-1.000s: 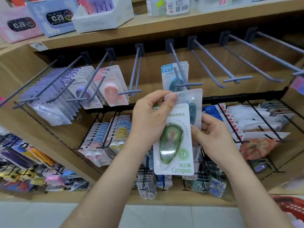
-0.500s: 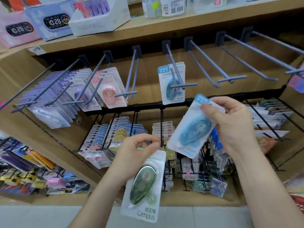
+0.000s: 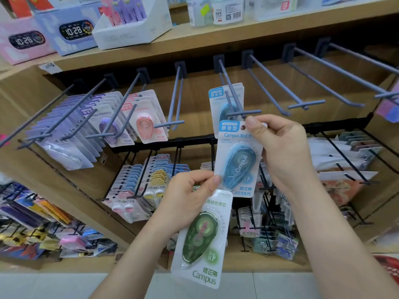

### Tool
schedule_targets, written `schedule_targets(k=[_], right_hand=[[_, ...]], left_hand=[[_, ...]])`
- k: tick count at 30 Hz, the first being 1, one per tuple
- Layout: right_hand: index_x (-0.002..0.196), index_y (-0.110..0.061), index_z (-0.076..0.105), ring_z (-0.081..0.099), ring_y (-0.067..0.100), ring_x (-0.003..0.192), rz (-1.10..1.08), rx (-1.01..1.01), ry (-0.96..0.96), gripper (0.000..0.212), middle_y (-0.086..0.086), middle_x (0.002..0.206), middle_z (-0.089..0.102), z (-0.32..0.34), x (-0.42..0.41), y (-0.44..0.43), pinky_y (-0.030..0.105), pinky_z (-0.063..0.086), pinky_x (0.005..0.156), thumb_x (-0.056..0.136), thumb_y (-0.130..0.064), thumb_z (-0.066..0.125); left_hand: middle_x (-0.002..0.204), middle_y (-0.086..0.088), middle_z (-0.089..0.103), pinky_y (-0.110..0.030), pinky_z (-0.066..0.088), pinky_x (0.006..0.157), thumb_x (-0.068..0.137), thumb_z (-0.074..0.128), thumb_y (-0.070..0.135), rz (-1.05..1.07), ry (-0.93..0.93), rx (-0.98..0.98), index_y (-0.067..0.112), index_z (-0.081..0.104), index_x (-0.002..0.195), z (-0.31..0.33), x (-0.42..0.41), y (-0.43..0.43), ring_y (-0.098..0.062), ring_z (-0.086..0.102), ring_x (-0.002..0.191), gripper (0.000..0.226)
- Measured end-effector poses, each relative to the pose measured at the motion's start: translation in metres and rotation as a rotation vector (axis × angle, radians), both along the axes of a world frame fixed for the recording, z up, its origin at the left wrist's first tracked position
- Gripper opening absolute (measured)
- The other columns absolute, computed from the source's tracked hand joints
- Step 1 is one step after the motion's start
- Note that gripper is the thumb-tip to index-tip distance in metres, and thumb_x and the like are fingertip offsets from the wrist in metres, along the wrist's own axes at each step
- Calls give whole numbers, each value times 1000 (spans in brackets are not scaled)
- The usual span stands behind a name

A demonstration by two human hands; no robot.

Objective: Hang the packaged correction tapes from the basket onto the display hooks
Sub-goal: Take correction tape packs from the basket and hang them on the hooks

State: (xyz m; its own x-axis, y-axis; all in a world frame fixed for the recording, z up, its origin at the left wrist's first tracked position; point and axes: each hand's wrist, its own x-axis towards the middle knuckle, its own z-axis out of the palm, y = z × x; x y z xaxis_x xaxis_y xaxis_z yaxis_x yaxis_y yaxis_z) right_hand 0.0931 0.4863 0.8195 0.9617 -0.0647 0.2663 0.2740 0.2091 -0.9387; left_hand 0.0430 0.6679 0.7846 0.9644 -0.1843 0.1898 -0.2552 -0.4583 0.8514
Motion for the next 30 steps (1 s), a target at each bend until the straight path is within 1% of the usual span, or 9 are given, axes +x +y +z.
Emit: schedule_targets(k=[6, 12, 15, 17, 18, 20, 26, 28, 30], right_hand=[[77, -14, 71, 69, 8, 64, -86, 43, -15, 14, -5, 67, 73, 4, 2, 10, 25, 54, 59, 89, -7, 69], [86, -12, 71, 70, 15, 73, -83, 71, 81, 10, 1, 78, 76, -2, 11, 18, 31, 55, 64, 94, -14, 64], [104, -19, 68, 72, 14, 86, 122, 40, 161, 25, -2, 96, 77, -11, 9, 10, 31, 58, 70, 99, -37, 51], [113, -25, 66, 73, 14, 90, 296, -132, 262, 31, -5, 102, 76, -21, 1, -4, 28, 59, 71, 96, -44, 49], [113, -26, 66, 74, 15, 85, 370, -241, 313, 27, -4, 100, 77, -28, -4, -9, 26, 58, 67, 97, -41, 49], [106, -19, 67, 71, 18, 70, 394, -390, 353, 21, 2, 85, 76, -43, -7, -14, 24, 52, 59, 101, -30, 50], [79, -7, 65, 55, 15, 44, 78, -257, 370, 28, 6, 54, 64, -45, 9, 5, 20, 41, 45, 101, -22, 55], [76, -5, 63, 52, 14, 40, 2, -219, 388, 29, 3, 50, 62, -41, 20, 12, 19, 43, 44, 100, -20, 55], [74, -5, 62, 51, 12, 38, -62, -181, 410, 30, 1, 47, 60, -39, 31, 20, 19, 44, 43, 100, -19, 56]], left_hand=[[59, 15, 48, -15, 34, 57, 89, 56, 40, -8, 14, -91, 22, 69, 73, 0, -1, -2, -1, 41, 57, 28], [59, 15, 45, -16, 34, 56, 89, 54, 41, 19, 61, -105, 19, 70, 75, -3, 5, -1, -2, 40, 56, 30], [57, 12, 43, -15, 32, 54, 95, 56, 33, 73, 95, -143, 22, 67, 69, -2, 13, -4, -3, 38, 55, 30], [62, -5, 55, -20, 37, 58, 98, 56, 28, 102, 118, -185, 17, 73, 78, 0, 21, -8, -8, 46, 61, 28], [69, -14, 62, -24, 42, 61, 99, 57, 26, 117, 137, -226, 16, 75, 84, 0, 25, -10, -12, 52, 65, 26], [75, -10, 71, -26, 49, 63, 99, 57, 22, 156, 176, -317, 16, 76, 87, 2, 33, -17, -13, 62, 68, 23], [90, -1, 77, -28, 56, 75, 94, 64, 22, 268, 161, -327, 14, 76, 98, -1, 39, -16, -13, 70, 83, 15], [81, 6, 76, -30, 54, 74, 91, 68, 30, 291, 150, -282, 21, 78, 87, -3, 34, -8, -11, 69, 79, 14], [59, 14, 63, -29, 45, 65, 89, 69, 34, 308, 125, -246, 25, 70, 61, -2, 29, -2, -6, 56, 59, 29]])
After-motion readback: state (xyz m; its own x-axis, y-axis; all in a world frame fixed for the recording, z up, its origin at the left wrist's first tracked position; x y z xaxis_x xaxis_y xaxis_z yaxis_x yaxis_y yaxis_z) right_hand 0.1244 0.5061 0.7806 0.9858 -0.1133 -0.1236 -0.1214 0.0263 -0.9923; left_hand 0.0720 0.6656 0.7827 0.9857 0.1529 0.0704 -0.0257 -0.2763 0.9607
